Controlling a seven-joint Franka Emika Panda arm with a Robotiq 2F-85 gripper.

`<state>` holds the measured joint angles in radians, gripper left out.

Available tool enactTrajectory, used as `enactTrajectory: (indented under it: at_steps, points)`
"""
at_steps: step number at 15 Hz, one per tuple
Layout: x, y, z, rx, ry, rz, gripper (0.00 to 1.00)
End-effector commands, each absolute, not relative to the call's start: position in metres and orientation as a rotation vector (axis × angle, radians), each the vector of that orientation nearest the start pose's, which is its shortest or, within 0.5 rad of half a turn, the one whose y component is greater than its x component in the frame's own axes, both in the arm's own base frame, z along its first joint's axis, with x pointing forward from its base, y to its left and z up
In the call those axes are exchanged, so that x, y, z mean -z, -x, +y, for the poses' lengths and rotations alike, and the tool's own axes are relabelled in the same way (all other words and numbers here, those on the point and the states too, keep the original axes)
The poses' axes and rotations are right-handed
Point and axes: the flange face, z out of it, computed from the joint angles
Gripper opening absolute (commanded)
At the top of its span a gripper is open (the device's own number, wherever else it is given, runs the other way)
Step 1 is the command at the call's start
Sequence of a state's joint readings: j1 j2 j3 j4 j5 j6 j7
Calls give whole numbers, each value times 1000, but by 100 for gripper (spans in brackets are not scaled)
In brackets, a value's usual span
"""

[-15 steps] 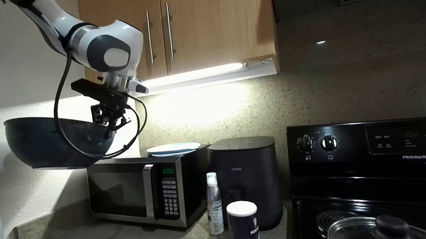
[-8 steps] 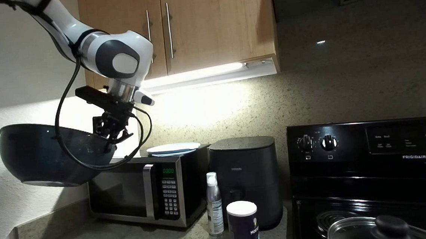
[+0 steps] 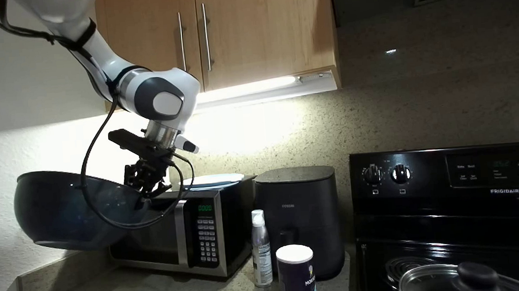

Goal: Put the bowl on the table.

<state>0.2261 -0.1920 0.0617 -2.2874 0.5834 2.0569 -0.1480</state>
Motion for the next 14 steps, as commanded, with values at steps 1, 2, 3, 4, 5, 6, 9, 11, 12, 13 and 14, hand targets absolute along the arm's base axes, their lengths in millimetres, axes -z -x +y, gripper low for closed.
enactTrajectory:
  at_steps: [1,2,3,4,5,6,9,11,12,13,14]
  points:
    - [-437,-454,165,-49,2644,-179,8]
    - [-437,-454,163,28,2650,-150,8]
    - [-435,-457,159,131,2660,-113,8]
    - [-430,-460,157,198,2663,-82,8]
    - [-424,-462,154,267,2672,-55,8]
    - [-415,-462,152,312,2680,-28,8]
    - [-393,-463,146,441,2692,78,8]
    - [-379,-460,143,447,2691,114,8]
    - [-374,-457,143,432,2689,123,8]
    - [-375,-454,143,431,2682,130,8]
    - [-378,-452,142,436,2673,135,8]
